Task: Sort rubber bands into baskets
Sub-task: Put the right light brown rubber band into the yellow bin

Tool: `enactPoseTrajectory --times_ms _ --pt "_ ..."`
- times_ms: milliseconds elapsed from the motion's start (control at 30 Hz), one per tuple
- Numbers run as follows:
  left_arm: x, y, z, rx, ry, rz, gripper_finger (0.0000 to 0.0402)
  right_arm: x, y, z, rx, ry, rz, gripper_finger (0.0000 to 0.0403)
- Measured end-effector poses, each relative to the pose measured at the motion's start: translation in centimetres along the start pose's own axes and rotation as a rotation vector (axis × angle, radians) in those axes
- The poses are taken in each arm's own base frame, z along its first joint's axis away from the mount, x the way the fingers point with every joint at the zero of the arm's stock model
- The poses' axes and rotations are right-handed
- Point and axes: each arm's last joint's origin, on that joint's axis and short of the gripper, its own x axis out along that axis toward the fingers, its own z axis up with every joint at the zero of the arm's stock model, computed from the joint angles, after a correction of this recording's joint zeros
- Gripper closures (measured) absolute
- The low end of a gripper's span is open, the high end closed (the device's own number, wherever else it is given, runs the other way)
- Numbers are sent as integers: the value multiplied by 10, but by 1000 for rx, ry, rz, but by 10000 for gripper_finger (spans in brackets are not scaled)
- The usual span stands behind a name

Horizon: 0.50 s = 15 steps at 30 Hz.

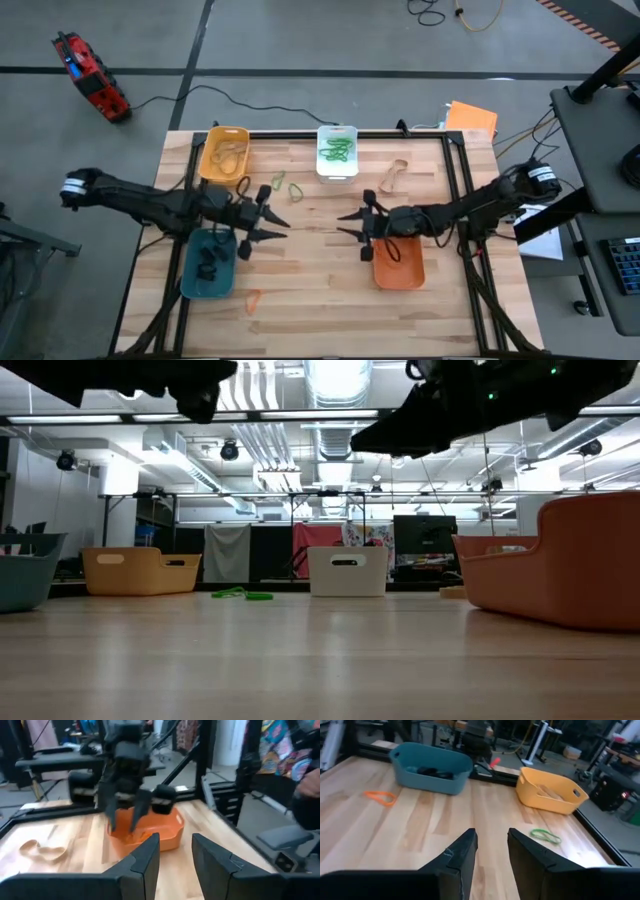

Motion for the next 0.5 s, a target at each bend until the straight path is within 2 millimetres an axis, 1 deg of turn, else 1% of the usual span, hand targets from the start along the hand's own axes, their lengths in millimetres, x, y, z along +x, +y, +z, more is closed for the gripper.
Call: enactPoseTrajectory --times_ms 133,267,367,500 --pt "-16 -4 5 -21 11 -19 303 4 -14 -2 48 2 -27 302" --pt "-29 -11 9 -34 -10 -46 303 5 -18 -3 106 -4 35 307" --pt "-33 -12 4 -10 -15 -45 303 5 -17 -5 118 9 61 307" --pt "-31 -12 -1 -2 -39 -43 303 5 -16 -7 145 28 65 308"
